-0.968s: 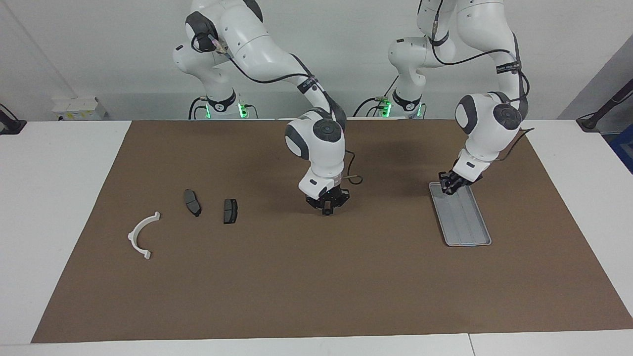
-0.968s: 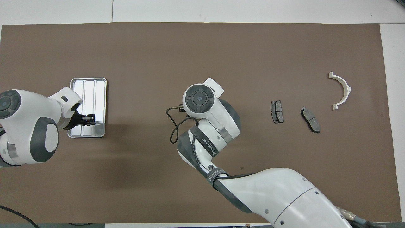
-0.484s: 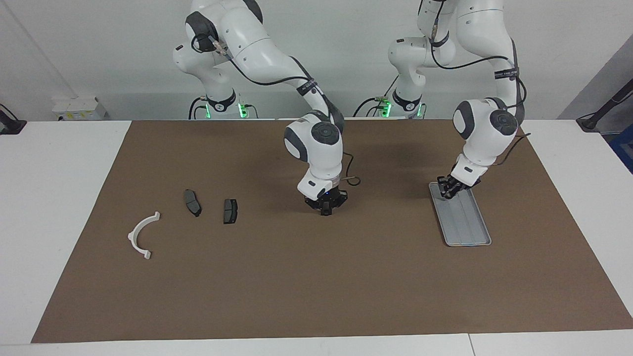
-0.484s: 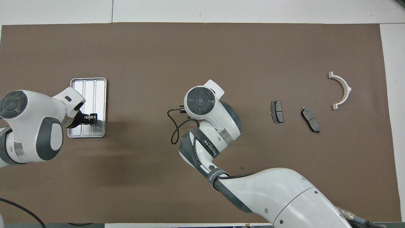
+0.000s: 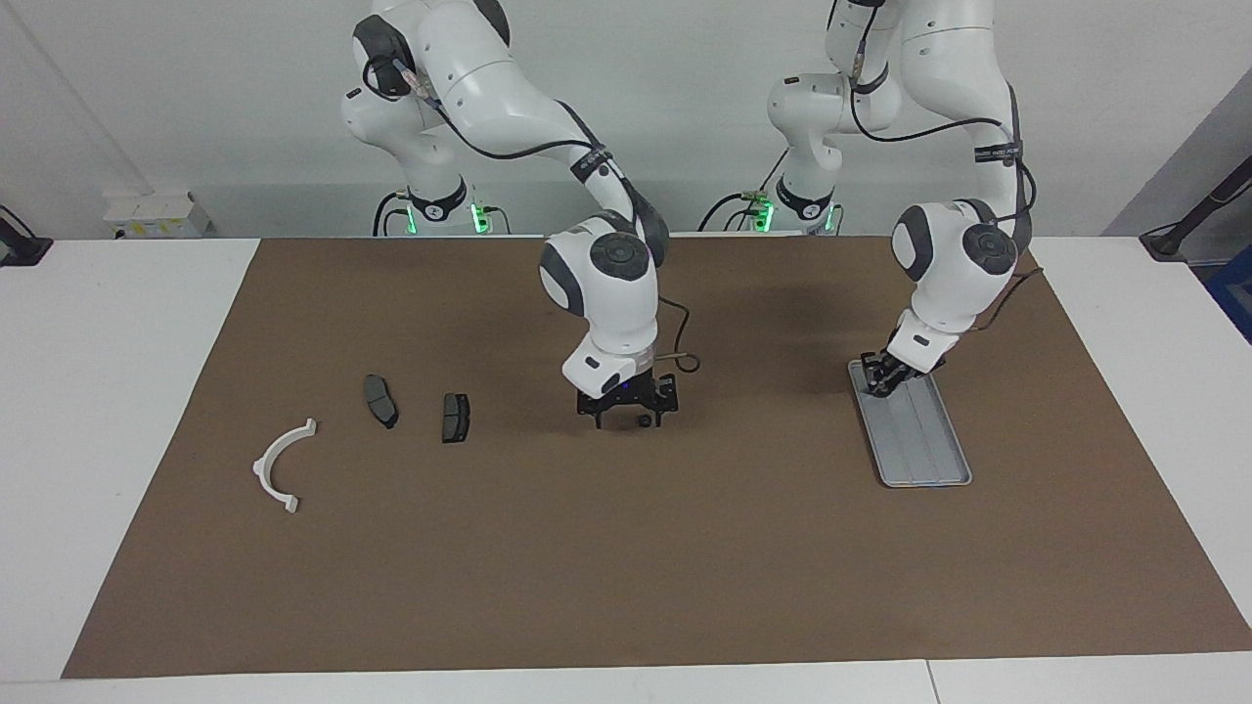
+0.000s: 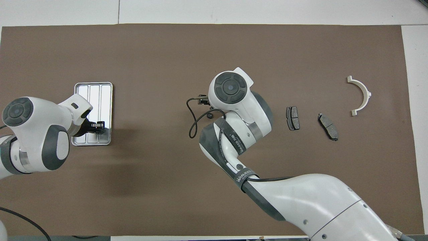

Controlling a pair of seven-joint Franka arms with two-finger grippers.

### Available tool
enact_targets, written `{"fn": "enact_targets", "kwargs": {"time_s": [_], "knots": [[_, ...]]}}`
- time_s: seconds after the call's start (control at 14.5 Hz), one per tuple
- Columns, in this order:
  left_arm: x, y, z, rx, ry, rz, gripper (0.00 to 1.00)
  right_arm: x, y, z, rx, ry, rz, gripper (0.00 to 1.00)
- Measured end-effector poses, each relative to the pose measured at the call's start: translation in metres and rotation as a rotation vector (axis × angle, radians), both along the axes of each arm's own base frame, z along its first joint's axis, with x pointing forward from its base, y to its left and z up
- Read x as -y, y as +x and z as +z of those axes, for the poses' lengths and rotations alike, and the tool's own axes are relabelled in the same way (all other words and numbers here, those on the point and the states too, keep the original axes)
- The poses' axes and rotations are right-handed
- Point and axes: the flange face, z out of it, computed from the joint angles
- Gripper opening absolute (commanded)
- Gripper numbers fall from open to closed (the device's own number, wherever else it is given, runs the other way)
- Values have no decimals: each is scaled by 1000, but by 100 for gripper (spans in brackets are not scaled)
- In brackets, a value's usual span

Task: Pick bearing gear from pile to tray

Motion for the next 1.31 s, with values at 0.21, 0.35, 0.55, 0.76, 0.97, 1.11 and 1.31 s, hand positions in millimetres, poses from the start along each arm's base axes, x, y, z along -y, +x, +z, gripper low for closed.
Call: {"fn": "enact_targets", "kwargs": {"time_s": [0.21,0.35,0.55,0.76,0.97,1.11,1.31], "knots": [[0,-2,-2,3,0,0,28,58,27,45,44,-5,50,100],[0,-2,-3,3,0,1,48,112,43,67,49,-36,128,100],[0,-1,-2,5,0,3,71,213,57,103,19,-87,230,100],[1,9,12,14,-1,20,74,297,38,159,-36,-110,227,100],[38,29,47,33,-6,109,77,329,2,212,-94,-113,183,100],[97,35,63,62,-17,221,80,336,-20,231,-138,-113,170,100],[196,33,74,73,-36,329,81,346,-39,230,-200,-110,155,100]]}}
